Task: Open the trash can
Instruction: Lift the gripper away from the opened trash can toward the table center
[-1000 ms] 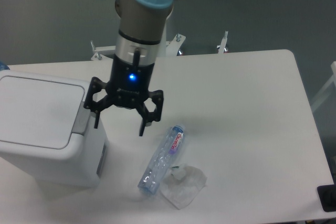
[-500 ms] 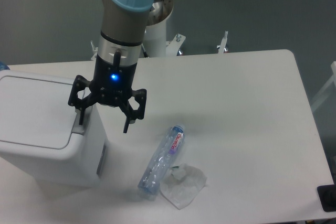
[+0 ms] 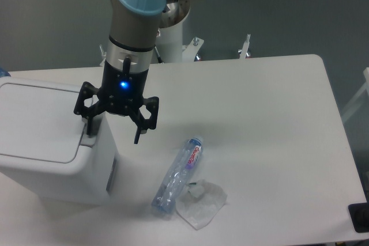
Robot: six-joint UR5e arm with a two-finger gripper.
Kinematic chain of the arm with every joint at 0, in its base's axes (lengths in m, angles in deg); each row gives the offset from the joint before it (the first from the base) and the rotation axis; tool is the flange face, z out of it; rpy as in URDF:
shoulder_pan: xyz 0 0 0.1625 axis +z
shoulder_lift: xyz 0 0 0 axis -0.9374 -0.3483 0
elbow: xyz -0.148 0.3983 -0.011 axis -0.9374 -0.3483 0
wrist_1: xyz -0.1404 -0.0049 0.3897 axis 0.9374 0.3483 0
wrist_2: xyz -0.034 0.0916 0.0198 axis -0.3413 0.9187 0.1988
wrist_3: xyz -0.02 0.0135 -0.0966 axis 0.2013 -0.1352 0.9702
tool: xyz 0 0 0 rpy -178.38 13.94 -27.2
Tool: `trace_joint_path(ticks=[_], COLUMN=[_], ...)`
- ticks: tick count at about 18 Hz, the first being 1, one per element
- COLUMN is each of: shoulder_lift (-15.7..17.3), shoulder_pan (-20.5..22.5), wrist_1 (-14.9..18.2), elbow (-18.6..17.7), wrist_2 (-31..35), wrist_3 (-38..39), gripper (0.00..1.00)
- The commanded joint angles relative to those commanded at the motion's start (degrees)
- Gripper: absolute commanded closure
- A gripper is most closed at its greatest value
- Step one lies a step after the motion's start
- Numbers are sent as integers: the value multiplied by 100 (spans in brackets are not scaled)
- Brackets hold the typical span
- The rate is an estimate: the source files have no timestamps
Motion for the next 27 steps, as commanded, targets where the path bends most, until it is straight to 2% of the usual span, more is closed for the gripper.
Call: trace_joint_path(ticks=[7, 13, 17, 20, 22, 24, 27], shoulder_lift=[44, 62, 97, 27, -88, -105, -324], shoulder_pan=[17, 290, 763, 1212, 1571, 1722, 1950], wrist_1=[9, -9, -88, -202, -246, -237, -299], elbow=[88, 175, 299, 299, 264, 272, 299], wrist_2=[0, 0, 9, 18, 419, 904, 932], wrist_3=[-44, -97, -324, -886, -1342, -1756, -2327], gripper=[0, 0, 0, 0, 0, 0, 0])
